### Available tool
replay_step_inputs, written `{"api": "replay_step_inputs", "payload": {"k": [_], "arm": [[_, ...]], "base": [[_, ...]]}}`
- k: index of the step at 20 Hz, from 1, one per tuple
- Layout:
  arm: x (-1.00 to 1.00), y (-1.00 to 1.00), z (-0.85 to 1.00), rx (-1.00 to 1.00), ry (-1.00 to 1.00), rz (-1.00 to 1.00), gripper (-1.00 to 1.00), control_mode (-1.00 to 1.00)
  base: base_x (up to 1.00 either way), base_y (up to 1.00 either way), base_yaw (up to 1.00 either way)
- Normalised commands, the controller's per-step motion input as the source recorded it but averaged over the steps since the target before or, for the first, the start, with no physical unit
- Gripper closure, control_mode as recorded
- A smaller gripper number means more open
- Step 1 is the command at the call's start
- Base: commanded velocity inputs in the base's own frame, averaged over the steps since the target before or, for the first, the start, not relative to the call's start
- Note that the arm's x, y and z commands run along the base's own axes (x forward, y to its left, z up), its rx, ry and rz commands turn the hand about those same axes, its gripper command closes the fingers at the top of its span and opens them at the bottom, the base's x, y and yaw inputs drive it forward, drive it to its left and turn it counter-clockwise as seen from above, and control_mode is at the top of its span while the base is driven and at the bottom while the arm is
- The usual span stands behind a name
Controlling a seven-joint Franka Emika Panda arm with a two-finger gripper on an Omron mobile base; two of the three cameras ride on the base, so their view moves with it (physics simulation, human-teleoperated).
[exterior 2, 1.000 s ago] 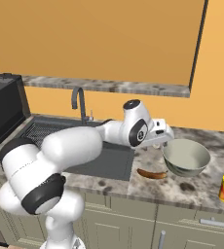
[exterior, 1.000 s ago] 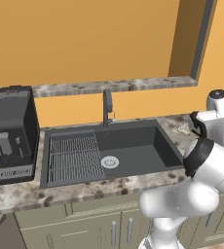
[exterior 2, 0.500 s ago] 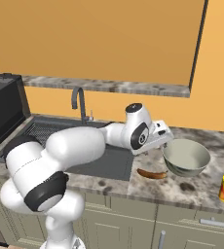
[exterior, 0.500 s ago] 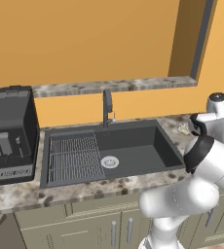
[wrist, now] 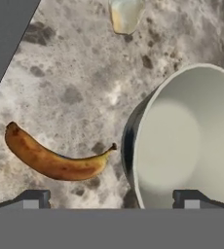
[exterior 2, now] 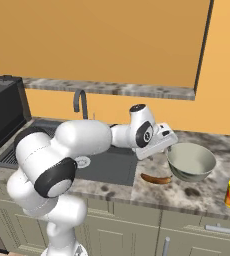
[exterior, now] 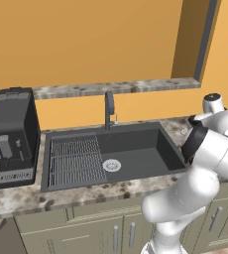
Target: Remove the garlic and banana from the sink. Then move the bowl and cup from the counter to the sink for washing.
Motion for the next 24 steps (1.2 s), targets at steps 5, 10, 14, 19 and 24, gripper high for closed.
{"api": "replay_step_inputs", "payload": {"k": [5, 10, 14, 19, 24], "arm": [[0.08, -0.09, -0.12, 0.0, 0.11, 0.0, -1.0, -1.0], [0.04, -0.11, -0.09, 0.0, 0.07, 0.0, -1.0, -1.0], [0.09, -0.06, -0.11, 0.0, 0.05, 0.0, -1.0, -1.0], [0.09, -0.07, -0.16, 0.0, 0.04, 0.0, -1.0, -1.0], [0.09, -0.08, -0.16, 0.0, 0.01, 0.0, -1.0, -1.0]], "base": [[0.0, 0.0, 0.0], [0.0, 0.0, 0.0], [0.0, 0.0, 0.0], [0.0, 0.0, 0.0], [0.0, 0.0, 0.0]]}}
